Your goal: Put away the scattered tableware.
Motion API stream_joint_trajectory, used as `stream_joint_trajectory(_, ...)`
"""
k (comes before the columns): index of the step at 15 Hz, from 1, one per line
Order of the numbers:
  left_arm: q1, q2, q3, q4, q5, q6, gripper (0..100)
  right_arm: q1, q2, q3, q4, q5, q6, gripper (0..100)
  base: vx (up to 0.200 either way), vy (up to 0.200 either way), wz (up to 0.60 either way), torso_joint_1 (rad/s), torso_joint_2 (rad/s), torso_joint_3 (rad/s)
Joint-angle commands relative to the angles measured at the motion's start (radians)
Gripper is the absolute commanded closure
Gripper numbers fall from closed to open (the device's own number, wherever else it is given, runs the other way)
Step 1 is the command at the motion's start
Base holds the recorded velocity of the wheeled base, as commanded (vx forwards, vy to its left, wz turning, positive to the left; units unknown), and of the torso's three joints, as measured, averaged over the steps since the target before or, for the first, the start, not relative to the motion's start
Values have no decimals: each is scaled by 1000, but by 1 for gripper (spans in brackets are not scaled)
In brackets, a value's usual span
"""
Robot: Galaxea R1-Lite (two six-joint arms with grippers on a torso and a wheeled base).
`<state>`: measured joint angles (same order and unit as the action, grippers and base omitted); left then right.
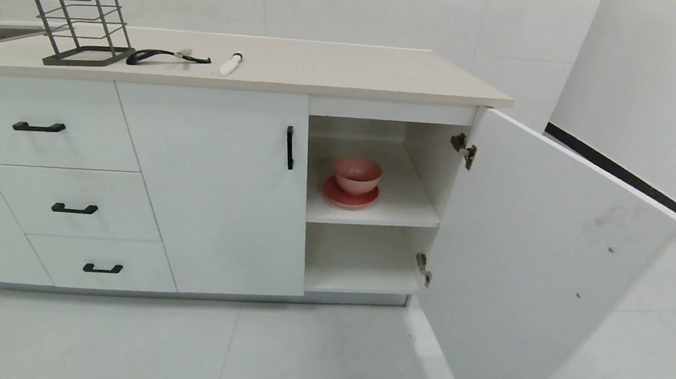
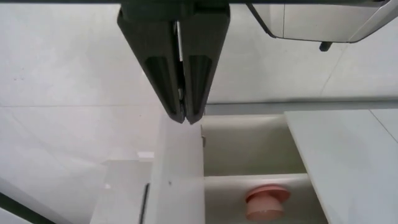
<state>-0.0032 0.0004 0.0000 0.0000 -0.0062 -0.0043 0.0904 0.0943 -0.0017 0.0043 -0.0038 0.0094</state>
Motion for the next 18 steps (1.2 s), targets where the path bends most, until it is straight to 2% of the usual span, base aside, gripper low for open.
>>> stream_joint_trajectory(1,0,0,0,0,0,0,0,0,4,0,0,-1,0,100,0,-200,0,7,2,-2)
stream_joint_trajectory(7,0,0,0,-2,2,-8,0,0,4,2,-7,1,-2,100,0,-200,0,1,1,2)
stream_joint_trajectory(8,0,0,0,-2,2,-8,0,-3,4,-3,-86,1,-6,100,0,-200,0,2,-2,2)
stream_joint_trajectory(9,0,0,0,-2,2,-8,0,-3,4,-3,-86,1,-6,100,0,-200,0,-2,-7,-2)
stream_joint_trajectory(10,0,0,0,-2,2,-8,0,-86,114,-72,-242,76,-48,100,0,-200,0,2,2,2)
stream_joint_trajectory(12,0,0,0,-3,3,-10,0,-86,262,-147,-244,191,-60,100,0,0,0,0,0,0)
stream_joint_trajectory(13,0,0,0,-3,5,-19,0,-67,472,-247,-268,226,-69,100,0,0,0,0,0,0)
stream_joint_trajectory(15,0,0,0,-5,8,-25,0,-21,731,-331,-398,245,-88,100,0,0,0,0,0,0)
stream_joint_trajectory(17,0,0,0,-3,8,-25,0,-1,976,-342,-626,248,-89,100,0,0,0,0,0,0)
stream_joint_trajectory(18,0,0,0,-3,8,-25,0,0,1049,-337,-698,249,-89,100,0,0,0,0,0,0)
